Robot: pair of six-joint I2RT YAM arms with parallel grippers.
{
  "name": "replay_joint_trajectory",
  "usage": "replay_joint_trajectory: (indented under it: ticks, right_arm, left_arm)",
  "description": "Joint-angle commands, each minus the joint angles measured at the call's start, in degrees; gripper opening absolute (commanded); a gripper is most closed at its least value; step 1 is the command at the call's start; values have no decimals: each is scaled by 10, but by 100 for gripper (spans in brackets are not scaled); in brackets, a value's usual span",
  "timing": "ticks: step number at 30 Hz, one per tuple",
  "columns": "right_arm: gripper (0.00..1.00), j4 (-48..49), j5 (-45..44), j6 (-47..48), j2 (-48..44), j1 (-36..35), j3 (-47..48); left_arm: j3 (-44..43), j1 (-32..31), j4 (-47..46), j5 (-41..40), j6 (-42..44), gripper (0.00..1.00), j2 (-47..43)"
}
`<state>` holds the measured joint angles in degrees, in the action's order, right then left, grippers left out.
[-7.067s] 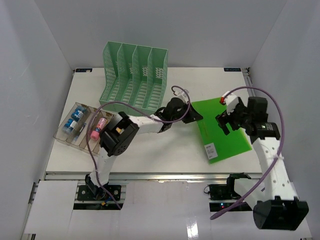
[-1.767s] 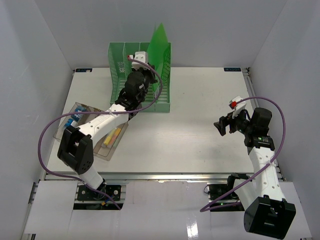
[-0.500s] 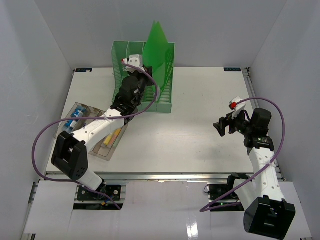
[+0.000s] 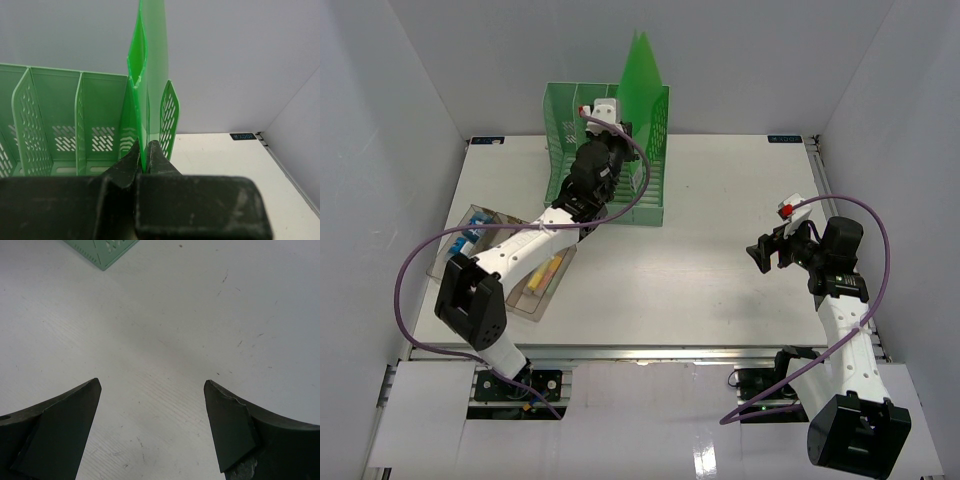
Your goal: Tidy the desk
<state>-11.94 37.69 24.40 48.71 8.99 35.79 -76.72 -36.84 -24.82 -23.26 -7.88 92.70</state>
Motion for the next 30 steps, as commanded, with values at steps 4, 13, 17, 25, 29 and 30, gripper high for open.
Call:
replay_joint_trajectory:
  ticks: [4, 13, 17, 25, 29, 30]
  right_arm:
    - [90, 18, 6, -4, -7, 2, -2]
    - [90, 18, 5, -4, -8, 2, -1]
    - [90, 19, 6, -5, -8, 2, -1]
    - [90, 18, 6, -5, -10, 2, -1]
    - [90, 18, 5, -5, -10, 2, -2]
    - [90, 18, 5, -5, -11, 2, -1]
  left_arm:
    - [-6, -14, -29, -11, -38, 0, 19]
    - [-26, -26, -2, -55, -65, 0, 43]
    - [-54, -32, 19, -76, -66, 0, 52]
    - [-80, -42, 24, -79, -63, 0, 64]
    - [-69, -42, 21, -87, -60, 0, 73]
    - [-65, -42, 20, -88, -61, 0, 75]
